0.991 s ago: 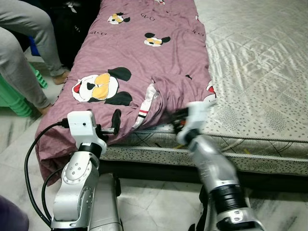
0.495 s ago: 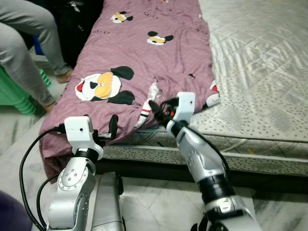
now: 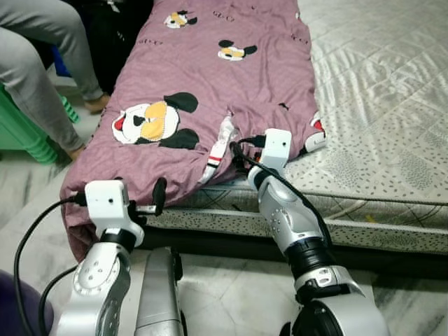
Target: Clean up the room
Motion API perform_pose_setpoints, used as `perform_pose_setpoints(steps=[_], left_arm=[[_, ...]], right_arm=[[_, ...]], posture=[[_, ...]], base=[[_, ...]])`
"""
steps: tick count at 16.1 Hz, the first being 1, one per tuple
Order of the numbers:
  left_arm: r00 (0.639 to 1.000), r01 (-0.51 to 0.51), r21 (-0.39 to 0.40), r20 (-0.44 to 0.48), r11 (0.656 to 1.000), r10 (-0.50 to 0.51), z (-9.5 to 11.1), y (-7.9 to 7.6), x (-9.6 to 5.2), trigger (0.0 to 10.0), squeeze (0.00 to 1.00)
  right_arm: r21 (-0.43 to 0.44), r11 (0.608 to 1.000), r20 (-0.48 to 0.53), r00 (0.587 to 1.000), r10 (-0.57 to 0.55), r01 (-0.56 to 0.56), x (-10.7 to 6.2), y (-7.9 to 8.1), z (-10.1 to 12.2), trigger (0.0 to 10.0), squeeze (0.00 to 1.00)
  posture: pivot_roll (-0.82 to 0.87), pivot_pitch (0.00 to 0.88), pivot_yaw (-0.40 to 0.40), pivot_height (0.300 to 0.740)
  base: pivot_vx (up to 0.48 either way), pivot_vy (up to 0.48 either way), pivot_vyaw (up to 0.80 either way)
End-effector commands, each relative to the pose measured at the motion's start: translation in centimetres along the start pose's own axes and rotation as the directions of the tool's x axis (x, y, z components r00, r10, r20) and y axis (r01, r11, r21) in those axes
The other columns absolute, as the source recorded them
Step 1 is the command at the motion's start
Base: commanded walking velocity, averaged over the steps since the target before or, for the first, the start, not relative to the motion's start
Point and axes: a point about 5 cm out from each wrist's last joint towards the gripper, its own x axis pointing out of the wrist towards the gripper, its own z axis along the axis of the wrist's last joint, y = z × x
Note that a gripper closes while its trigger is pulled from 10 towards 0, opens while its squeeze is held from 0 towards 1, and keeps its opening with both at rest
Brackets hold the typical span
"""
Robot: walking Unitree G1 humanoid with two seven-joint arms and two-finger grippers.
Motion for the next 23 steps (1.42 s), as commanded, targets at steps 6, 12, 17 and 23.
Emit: perform_pose_setpoints(steps=[6, 12, 17, 23], left_arm=[[1.0, -0.015, 0.004, -0.022, 1.0, 0.015, 0.2, 0.1, -0.6, 10.0, 0.0], [1.0, -0.016, 0.003, -0.024, 1.0, 0.016, 0.1, 0.1, -0.7, 10.0, 0.0], [1.0, -0.016, 0.003, -0.024, 1.0, 0.016, 0.1, 0.1, -0.7, 10.0, 0.0], [1.0, -0.016, 0.003, -0.024, 1.0, 0.016, 0.1, 0.1, -0.7, 10.0, 0.0]], right_arm=[[0.03, 0.999, 0.032, 0.998, 0.045, -0.046, 1.6, 2.7, 3.1, 10.0, 0.0], [0.048, 0.997, 0.049, 0.997, 0.056, -0.058, 1.8, 3.3, 3.5, 0.0, 0.0], [0.048, 0.997, 0.049, 0.997, 0.056, -0.058, 1.8, 3.3, 3.5, 0.0, 0.0], [0.048, 0.997, 0.049, 0.997, 0.056, -0.058, 1.8, 3.3, 3.5, 0.0, 0.0]], posture=[[0.14, 0.271, 0.056, 0.5], [0.14, 0.272, 0.055, 0.5], [0.14, 0.272, 0.055, 0.5], [0.14, 0.272, 0.055, 0.5]], base=[[0.0, 0.0, 0.0], [0.0, 0.0, 0.0], [0.0, 0.0, 0.0], [0.0, 0.0, 0.0]])
